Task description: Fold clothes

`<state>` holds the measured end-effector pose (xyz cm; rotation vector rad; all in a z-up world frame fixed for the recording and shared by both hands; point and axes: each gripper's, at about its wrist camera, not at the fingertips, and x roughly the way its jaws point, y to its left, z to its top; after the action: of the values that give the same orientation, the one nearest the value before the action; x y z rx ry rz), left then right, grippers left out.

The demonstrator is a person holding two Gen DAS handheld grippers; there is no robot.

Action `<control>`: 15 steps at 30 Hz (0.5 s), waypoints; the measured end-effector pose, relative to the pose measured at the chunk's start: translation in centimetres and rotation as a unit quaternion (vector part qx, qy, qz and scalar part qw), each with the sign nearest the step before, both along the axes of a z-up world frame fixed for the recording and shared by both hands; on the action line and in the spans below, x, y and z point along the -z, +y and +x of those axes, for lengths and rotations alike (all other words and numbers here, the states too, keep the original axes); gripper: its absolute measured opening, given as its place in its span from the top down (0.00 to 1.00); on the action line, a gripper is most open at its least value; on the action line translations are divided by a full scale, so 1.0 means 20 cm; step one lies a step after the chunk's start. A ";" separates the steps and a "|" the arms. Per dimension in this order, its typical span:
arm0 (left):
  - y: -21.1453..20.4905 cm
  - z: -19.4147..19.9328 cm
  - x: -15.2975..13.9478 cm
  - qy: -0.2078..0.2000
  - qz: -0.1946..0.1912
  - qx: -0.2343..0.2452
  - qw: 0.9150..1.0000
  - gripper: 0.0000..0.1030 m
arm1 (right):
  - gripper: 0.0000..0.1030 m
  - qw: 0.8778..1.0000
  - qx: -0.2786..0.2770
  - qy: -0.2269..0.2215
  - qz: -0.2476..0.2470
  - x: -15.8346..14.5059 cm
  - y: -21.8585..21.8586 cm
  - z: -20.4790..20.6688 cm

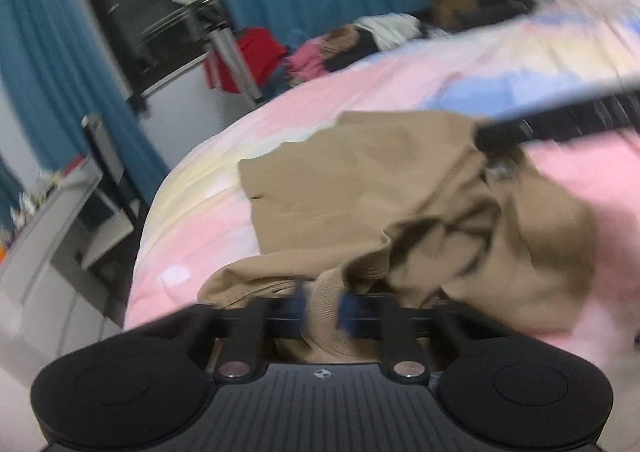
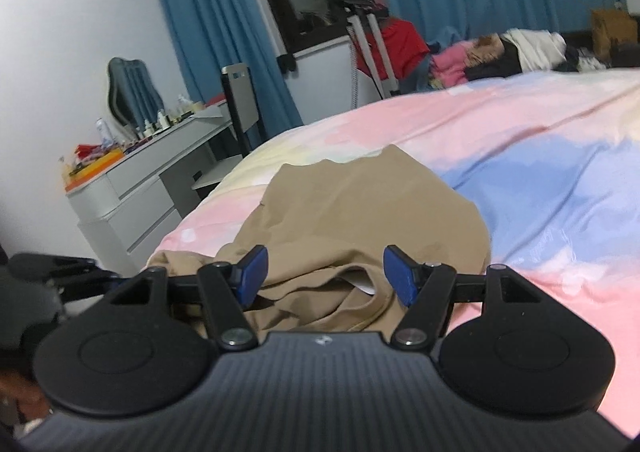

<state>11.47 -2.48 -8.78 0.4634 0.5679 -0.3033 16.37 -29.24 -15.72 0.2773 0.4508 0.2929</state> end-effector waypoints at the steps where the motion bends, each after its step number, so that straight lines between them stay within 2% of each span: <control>1: 0.02 0.01 -0.02 -0.003 -0.015 -0.012 1.000 0.93 | 0.35 1.000 -0.006 -0.005 -0.008 0.00 0.02 -0.01; 4: 0.06 -0.04 -0.14 -0.054 -0.083 -0.017 0.995 0.96 | 0.35 0.999 -0.022 -0.020 -0.034 -0.02 0.06 -0.03; 8: 0.11 -0.14 -0.28 -0.111 -0.163 -0.012 0.980 0.96 | 0.36 0.998 -0.018 -0.025 -0.050 -0.02 0.10 -0.04; 11: 0.11 -0.21 -0.34 -0.141 -0.186 0.007 0.972 0.96 | 0.36 0.999 0.017 -0.008 -0.034 -0.01 0.07 -0.02; 15: 0.10 -0.22 -0.36 -0.149 -0.186 0.011 0.971 0.96 | 0.36 0.997 0.056 0.060 0.012 0.04 -0.02 0.04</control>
<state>7.03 -0.58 -1.56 0.1461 0.2043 -0.3464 17.15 -29.68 -16.59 0.3441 0.5480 0.1727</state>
